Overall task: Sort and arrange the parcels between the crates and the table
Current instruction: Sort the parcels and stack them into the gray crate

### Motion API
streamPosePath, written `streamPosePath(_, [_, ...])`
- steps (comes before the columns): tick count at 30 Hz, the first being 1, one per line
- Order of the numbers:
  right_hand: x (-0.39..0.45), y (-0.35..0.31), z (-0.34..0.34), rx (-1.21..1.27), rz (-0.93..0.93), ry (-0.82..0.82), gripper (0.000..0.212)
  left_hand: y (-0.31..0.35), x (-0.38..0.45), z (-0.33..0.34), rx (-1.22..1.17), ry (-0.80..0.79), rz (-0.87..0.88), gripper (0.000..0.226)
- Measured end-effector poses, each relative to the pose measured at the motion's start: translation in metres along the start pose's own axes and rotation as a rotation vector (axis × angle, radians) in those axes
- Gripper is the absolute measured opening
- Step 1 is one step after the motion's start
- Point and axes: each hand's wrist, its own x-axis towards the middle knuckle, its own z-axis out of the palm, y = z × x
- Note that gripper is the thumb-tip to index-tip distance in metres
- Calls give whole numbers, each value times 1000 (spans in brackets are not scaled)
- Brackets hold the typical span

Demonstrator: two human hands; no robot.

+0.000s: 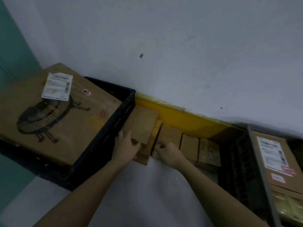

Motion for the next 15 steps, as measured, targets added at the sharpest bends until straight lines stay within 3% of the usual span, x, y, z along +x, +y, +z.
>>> streamPosePath(5, [34, -15, 28, 286, 100, 4, 47, -16, 34, 0, -152, -30, -44, 86])
streamPosePath(10, [47, -14, 42, 388, 159, 16, 39, -25, 41, -5, -372, -34, -57, 68])
streamPosePath(15, [45, -17, 41, 655, 235, 189, 20, -18, 27, -6, -409, 21, -38, 59])
